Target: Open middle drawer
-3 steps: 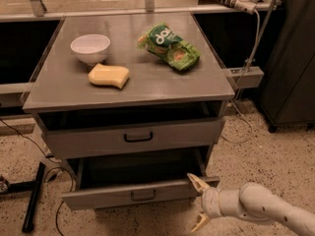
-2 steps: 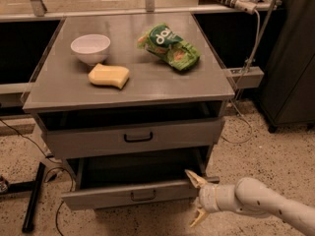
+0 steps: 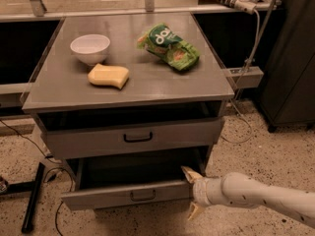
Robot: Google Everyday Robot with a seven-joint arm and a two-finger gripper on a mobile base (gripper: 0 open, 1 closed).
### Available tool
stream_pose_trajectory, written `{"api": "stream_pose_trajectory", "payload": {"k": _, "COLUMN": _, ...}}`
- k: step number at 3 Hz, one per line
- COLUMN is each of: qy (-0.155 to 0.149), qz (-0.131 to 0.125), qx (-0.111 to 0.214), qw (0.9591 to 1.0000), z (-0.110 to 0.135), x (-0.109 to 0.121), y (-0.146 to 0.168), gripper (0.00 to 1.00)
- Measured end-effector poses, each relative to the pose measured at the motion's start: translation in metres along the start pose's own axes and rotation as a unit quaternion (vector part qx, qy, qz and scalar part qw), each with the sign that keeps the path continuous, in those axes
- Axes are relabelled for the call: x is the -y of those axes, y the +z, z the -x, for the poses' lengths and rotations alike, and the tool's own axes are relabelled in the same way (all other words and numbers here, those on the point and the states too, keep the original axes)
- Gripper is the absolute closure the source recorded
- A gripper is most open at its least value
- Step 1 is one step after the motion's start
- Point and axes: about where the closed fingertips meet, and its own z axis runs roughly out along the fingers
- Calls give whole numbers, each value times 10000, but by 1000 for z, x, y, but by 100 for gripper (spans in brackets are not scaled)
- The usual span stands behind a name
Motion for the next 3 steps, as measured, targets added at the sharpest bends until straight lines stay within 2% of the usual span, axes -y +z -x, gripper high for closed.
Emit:
{"api": "stream_pose_trajectory", "payload": {"k": 1, "qy": -93, "qz": 23, "qx": -202, "qw": 9997, "z": -4, "x": 8, "y": 7, "gripper": 0}}
{"api": "stream_pose_trajectory", "payload": {"k": 2, "qy": -103, "qz": 32, "qx": -207, "qw": 9997, "z": -4, "x": 8, "y": 8, "gripper": 0}}
{"api": "stream_pose_trajectory", "payload": {"k": 3, "qy": 72, "qz": 68, "qx": 12, "qw": 10000, "z": -9, "x": 2, "y": 15, "gripper": 0}}
